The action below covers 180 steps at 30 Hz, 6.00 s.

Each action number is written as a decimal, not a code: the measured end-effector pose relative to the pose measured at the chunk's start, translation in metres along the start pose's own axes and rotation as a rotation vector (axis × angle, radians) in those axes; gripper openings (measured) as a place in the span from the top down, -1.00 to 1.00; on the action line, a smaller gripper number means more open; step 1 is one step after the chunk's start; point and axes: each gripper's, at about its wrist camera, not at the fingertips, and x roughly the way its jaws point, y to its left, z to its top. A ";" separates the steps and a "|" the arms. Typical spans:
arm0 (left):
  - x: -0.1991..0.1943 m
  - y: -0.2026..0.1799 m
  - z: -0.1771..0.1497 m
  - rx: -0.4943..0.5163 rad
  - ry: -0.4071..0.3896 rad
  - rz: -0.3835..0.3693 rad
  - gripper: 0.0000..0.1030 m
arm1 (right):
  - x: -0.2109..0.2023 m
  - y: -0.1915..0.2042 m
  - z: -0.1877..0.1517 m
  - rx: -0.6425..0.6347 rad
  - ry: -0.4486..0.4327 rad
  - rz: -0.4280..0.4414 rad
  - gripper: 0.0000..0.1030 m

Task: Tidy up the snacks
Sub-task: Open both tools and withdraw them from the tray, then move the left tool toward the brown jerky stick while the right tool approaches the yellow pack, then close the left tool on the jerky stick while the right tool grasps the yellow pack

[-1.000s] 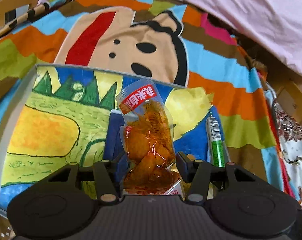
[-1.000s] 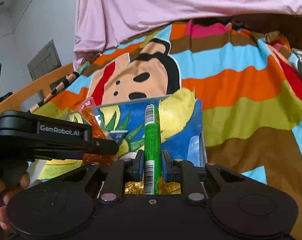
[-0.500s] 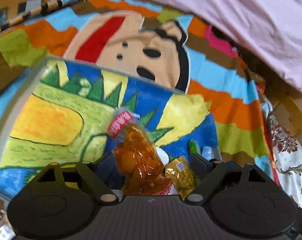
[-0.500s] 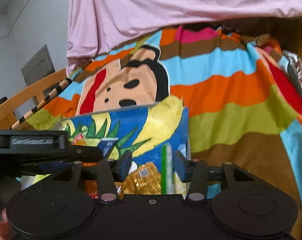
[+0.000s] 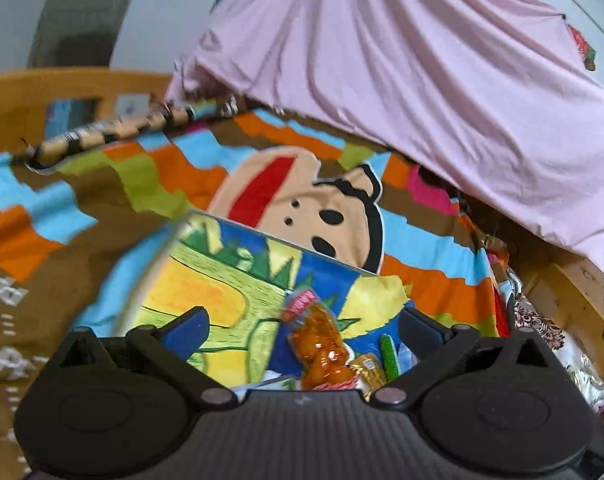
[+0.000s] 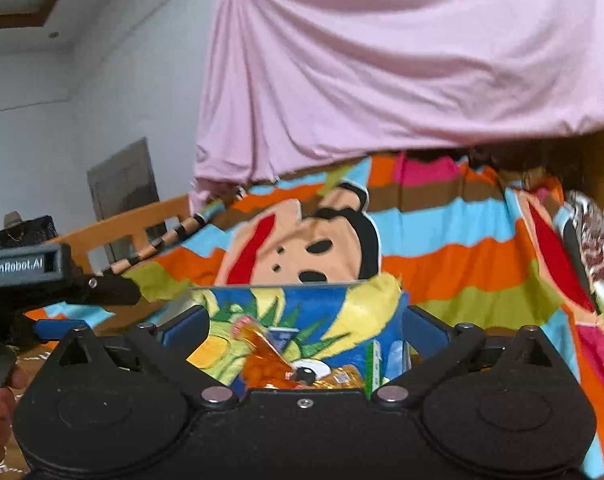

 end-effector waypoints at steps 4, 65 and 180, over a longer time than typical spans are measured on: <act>-0.040 0.006 -0.005 0.026 -0.049 0.023 -0.99 | -0.028 0.014 0.003 -0.025 -0.029 -0.017 -0.99; -0.155 0.058 -0.139 0.343 0.150 0.031 -0.99 | -0.124 0.112 -0.103 -0.217 0.465 -0.117 -0.99; -0.104 0.049 -0.164 0.410 0.244 -0.006 0.61 | -0.042 0.132 -0.126 -0.545 0.536 0.131 0.01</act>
